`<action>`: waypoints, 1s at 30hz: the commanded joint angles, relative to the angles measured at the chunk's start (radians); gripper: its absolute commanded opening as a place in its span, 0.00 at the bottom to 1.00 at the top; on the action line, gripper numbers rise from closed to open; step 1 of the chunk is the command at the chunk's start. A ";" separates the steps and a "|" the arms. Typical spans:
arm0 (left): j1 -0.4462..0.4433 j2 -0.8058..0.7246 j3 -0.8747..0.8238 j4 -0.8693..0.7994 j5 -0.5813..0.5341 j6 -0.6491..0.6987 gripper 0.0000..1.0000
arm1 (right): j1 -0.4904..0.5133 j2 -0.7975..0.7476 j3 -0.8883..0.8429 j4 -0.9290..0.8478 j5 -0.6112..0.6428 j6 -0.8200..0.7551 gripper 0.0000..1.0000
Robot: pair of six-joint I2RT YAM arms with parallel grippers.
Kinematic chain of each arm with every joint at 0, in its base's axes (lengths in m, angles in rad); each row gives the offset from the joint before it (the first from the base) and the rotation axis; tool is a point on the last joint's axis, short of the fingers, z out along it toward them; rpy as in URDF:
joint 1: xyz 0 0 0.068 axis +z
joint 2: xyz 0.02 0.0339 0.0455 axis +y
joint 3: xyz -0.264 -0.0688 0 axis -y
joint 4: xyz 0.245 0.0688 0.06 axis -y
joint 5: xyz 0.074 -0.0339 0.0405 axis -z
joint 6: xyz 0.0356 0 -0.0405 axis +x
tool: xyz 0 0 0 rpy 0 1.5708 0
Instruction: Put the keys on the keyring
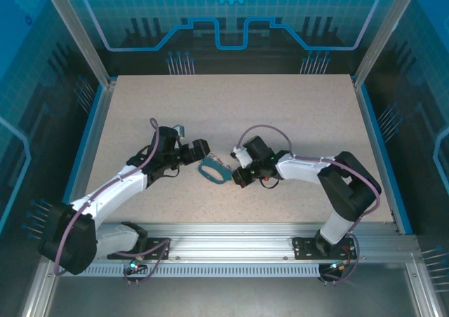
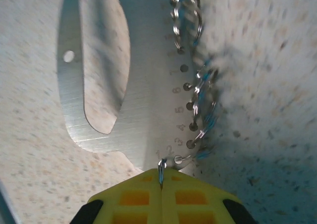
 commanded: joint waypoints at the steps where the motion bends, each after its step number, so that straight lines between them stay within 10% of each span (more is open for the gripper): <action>1: 0.009 0.007 0.031 0.001 0.018 0.025 0.99 | 0.024 0.050 -0.007 0.055 0.039 0.037 0.00; 30: 0.007 0.004 0.018 0.026 0.038 0.007 0.99 | 0.015 -0.036 -0.045 0.059 0.052 0.085 0.25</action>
